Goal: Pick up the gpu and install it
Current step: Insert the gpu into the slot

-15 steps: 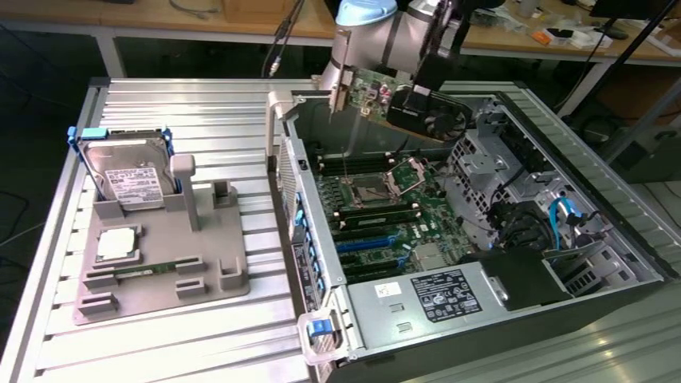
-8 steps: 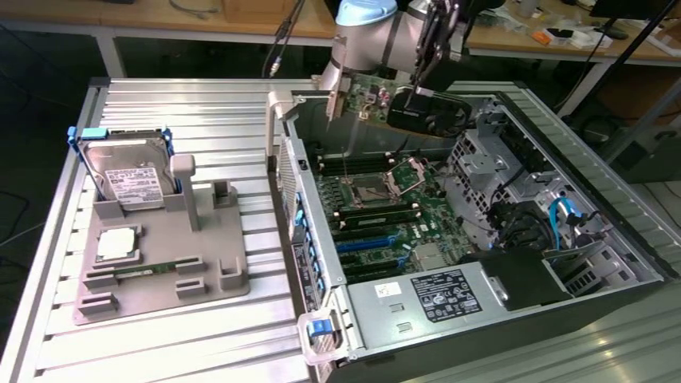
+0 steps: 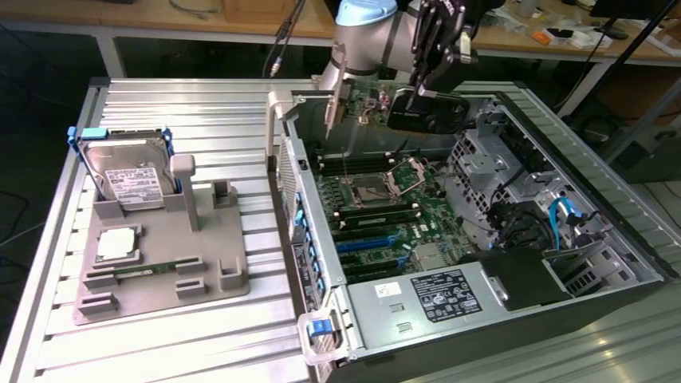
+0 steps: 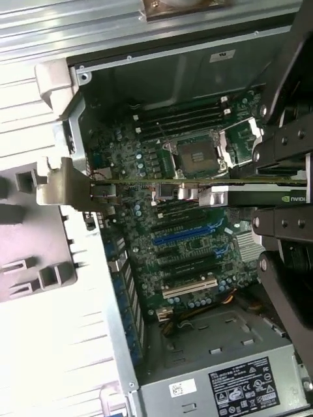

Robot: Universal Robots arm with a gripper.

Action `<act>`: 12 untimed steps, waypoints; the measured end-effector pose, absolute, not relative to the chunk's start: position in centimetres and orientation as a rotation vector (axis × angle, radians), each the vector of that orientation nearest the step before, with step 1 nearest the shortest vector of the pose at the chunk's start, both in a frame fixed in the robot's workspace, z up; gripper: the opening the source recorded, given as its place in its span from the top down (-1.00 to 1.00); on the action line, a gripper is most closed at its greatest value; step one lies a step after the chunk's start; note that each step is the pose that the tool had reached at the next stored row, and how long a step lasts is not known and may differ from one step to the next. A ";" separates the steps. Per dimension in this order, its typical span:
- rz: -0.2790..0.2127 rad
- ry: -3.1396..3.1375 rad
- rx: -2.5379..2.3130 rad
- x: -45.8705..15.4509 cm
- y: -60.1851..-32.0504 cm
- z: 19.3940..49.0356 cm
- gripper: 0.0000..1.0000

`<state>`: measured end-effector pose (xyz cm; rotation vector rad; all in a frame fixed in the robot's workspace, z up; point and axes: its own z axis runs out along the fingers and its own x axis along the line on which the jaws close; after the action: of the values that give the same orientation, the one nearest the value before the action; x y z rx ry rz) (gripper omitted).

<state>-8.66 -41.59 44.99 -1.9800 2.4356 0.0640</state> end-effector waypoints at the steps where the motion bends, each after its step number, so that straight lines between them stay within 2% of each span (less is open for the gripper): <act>1: 0.064 2.418 -2.002 -8.7 -41.6 45.0 0.47; 12: 0.062 2.228 -2.216 -8.6 -41.6 44.9 0.47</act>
<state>-8.57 -41.59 44.95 -2.2155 2.2275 0.0620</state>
